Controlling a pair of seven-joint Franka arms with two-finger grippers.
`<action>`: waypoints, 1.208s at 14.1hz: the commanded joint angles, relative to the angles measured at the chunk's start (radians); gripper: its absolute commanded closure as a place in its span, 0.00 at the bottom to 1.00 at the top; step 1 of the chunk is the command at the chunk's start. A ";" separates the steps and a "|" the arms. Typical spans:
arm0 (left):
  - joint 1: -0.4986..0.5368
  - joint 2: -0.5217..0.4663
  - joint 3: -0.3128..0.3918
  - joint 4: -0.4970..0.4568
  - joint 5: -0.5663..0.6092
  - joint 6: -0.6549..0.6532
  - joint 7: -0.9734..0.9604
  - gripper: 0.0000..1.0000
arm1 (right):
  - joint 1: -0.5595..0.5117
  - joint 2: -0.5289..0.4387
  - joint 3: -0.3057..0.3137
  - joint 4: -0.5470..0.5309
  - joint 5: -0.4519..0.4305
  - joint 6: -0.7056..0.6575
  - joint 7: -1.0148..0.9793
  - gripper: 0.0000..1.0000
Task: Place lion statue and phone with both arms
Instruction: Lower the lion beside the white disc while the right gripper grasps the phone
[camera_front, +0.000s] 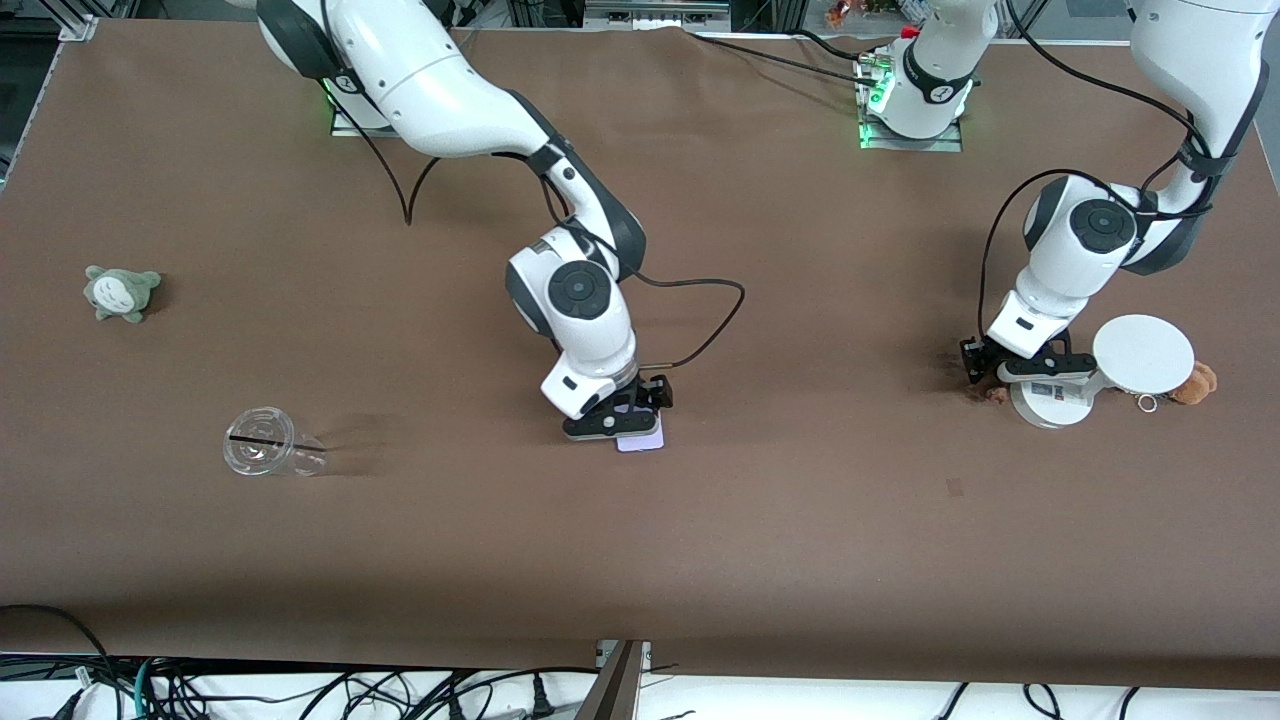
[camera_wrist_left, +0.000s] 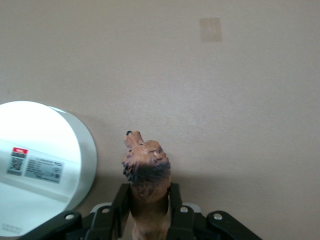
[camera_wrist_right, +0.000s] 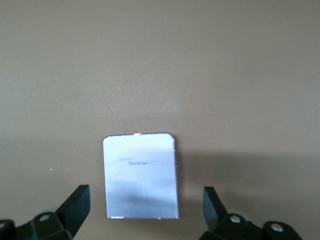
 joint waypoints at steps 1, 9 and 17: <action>0.030 0.003 -0.013 -0.022 0.021 0.065 0.053 1.00 | 0.036 0.055 -0.029 0.039 -0.047 0.037 0.052 0.00; 0.021 -0.006 -0.019 0.004 0.013 0.072 0.035 0.00 | 0.053 0.093 -0.041 0.039 -0.050 0.090 0.071 0.00; -0.006 -0.136 -0.174 0.140 -0.225 -0.338 -0.007 0.00 | 0.068 0.105 -0.064 0.038 -0.050 0.107 0.062 0.45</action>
